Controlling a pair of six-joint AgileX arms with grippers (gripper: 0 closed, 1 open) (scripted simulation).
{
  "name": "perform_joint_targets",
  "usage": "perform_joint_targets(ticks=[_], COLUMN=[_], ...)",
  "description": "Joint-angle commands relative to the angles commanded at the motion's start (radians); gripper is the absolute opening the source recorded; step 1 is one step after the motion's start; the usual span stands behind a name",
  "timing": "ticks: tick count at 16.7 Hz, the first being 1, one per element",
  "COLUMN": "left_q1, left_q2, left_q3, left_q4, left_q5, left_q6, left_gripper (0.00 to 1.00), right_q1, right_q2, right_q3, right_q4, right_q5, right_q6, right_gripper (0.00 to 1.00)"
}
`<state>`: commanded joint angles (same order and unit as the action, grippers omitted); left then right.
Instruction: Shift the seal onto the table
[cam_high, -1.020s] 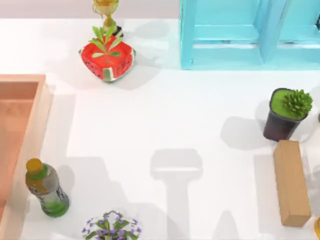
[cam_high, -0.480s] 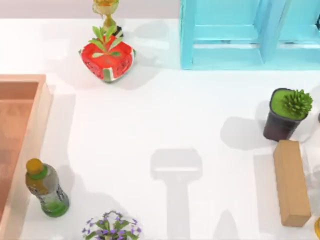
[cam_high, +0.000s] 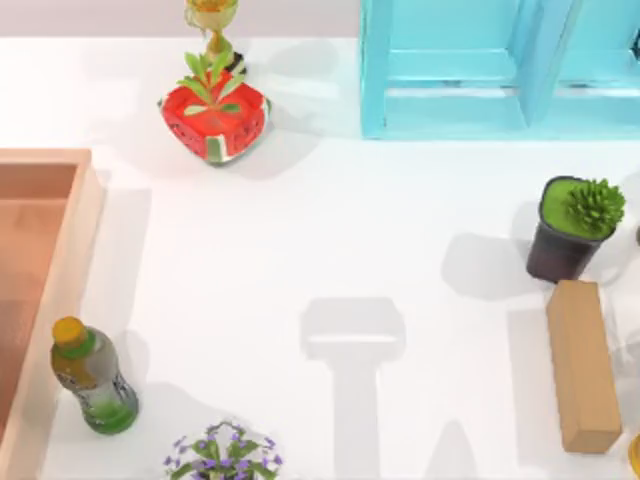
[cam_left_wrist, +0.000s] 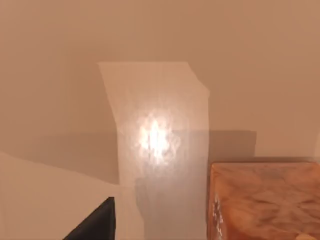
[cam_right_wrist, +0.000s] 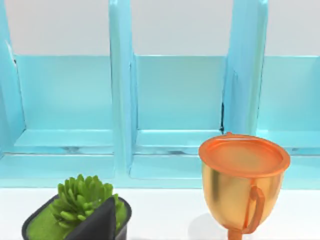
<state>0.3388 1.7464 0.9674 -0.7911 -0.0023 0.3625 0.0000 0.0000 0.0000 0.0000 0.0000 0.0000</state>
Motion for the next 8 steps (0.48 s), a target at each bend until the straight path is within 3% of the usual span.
perform_joint_targets(ticks=[1, 8], left_q1=[0.000, 0.000], left_q2=[0.000, 0.000], left_q3=[0.000, 0.000], left_q4=[0.000, 0.000], left_q5=[0.000, 0.000], left_q6=[0.000, 0.000], left_gripper=[1.00, 0.47], right_q1=[0.000, 0.000], right_q2=[0.000, 0.000], right_q3=[0.000, 0.000], right_q4=[0.000, 0.000], right_q5=[0.000, 0.000], right_q6=[0.000, 0.000], right_gripper=[1.00, 1.00])
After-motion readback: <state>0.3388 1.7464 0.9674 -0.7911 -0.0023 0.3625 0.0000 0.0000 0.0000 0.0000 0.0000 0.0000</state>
